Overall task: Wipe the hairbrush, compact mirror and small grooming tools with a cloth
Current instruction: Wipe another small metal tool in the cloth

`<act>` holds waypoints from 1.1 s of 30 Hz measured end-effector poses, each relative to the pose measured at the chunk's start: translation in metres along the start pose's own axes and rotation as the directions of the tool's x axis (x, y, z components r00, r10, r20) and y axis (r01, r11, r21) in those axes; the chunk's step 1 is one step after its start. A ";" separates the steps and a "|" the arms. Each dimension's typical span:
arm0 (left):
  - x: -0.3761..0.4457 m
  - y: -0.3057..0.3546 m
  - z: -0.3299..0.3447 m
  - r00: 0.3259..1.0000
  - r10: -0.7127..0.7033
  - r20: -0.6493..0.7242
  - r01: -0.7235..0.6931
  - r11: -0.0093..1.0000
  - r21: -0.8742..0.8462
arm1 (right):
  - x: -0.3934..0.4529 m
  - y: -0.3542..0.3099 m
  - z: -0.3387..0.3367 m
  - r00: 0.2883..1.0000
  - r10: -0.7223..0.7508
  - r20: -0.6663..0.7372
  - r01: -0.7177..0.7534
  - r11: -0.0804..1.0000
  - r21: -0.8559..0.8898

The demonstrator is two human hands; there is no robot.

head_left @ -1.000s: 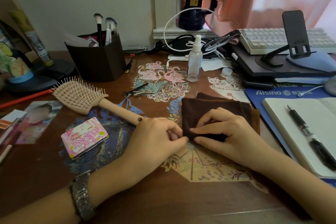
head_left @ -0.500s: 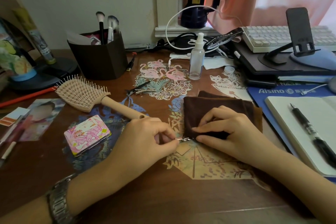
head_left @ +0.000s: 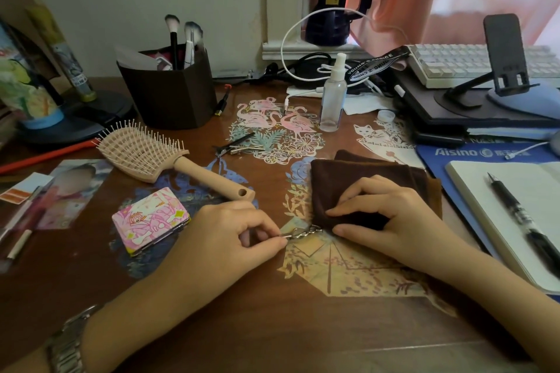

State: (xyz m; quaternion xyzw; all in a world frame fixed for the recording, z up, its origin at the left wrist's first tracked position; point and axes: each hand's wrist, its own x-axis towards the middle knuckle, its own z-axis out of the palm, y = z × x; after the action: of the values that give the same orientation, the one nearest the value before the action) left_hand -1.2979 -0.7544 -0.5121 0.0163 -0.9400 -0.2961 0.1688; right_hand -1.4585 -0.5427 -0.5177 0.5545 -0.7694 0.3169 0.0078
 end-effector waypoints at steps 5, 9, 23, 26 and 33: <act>-0.001 -0.001 0.000 1.000 -0.013 0.002 0.013 0.999 -0.030 | 0.000 0.000 0.000 1.000 0.003 -0.002 -0.003 1.000 0.006; -0.001 0.000 -0.003 0.999 -0.006 0.040 0.007 0.999 -0.044 | 0.000 -0.001 0.000 1.000 0.015 0.004 -0.015 1.000 0.015; -0.005 0.003 -0.008 0.999 -0.015 0.029 0.017 0.998 -0.067 | -0.001 -0.001 -0.001 1.000 0.008 0.005 -0.008 1.000 0.008; -0.005 0.004 -0.008 0.996 0.014 0.085 -0.012 1.000 -0.027 | -0.001 -0.001 -0.001 1.000 0.009 0.004 -0.009 1.000 0.006; -0.002 0.004 -0.003 0.998 0.022 0.063 -0.021 1.000 -0.019 | 0.000 -0.002 -0.001 1.000 -0.004 -0.007 0.004 1.000 0.023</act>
State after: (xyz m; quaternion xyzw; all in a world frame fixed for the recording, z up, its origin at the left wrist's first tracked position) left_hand -1.2945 -0.7524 -0.5083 -0.0045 -0.9423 -0.3031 0.1422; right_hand -1.4573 -0.5424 -0.5157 0.5549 -0.7646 0.3278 0.0048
